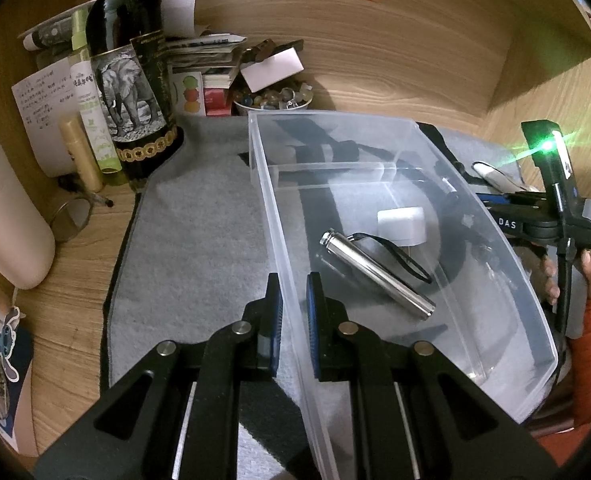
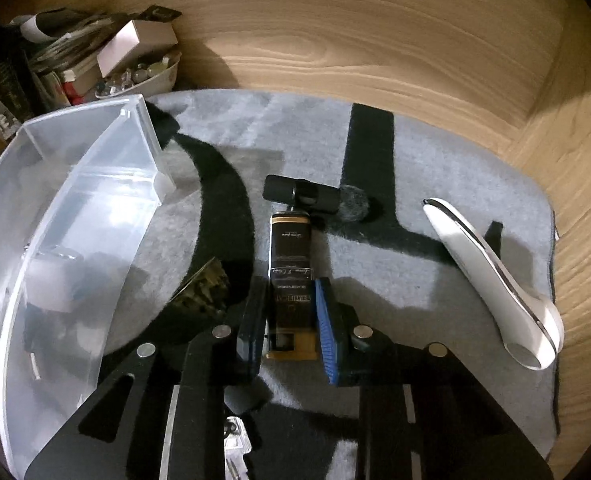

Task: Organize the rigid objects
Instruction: 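Grasp the black-and-gold tube with the right tool, then carry the black-and-gold tube into the clear box and release it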

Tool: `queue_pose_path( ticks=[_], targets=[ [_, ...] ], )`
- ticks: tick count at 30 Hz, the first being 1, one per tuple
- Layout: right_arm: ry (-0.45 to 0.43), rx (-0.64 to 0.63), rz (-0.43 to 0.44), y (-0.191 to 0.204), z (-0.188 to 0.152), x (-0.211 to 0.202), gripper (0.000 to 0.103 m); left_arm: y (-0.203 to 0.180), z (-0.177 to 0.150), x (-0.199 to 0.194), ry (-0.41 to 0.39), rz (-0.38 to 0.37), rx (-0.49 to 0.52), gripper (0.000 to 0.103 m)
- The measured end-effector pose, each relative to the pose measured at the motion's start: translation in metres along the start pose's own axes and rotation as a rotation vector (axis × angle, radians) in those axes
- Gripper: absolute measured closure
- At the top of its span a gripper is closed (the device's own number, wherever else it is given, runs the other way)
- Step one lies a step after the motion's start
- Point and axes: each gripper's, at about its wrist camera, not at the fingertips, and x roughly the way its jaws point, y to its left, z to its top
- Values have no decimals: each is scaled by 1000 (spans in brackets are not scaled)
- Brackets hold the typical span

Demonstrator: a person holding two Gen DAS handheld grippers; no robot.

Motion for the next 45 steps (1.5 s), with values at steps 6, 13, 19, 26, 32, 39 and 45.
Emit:
queue_pose_path(
  ticks=[6, 13, 19, 26, 32, 39, 45],
  targets=[
    [-36, 7, 16, 3, 2, -18, 81, 0, 1, 1, 3, -2, 4, 92],
    [-147, -21, 21, 19, 11, -52, 81, 0, 1, 0, 1, -3, 4, 91],
    [-231, -33, 52, 33, 15, -83, 81, 0, 1, 1, 1, -3, 2, 91],
    [-296, -76, 89, 54, 17, -106, 81, -2, 1, 1, -3, -2, 6, 91],
    [-295, -125, 170, 80, 22, -109, 81, -2, 2, 2, -6, -7, 3, 91],
    [-276, -184, 238, 113, 25, -98, 81, 0, 2, 3, -13, -13, -1, 91],
    [-207, -237, 229, 130, 24, -76, 81, 1, 1, 2, -14, -21, 2, 91]
  ],
)
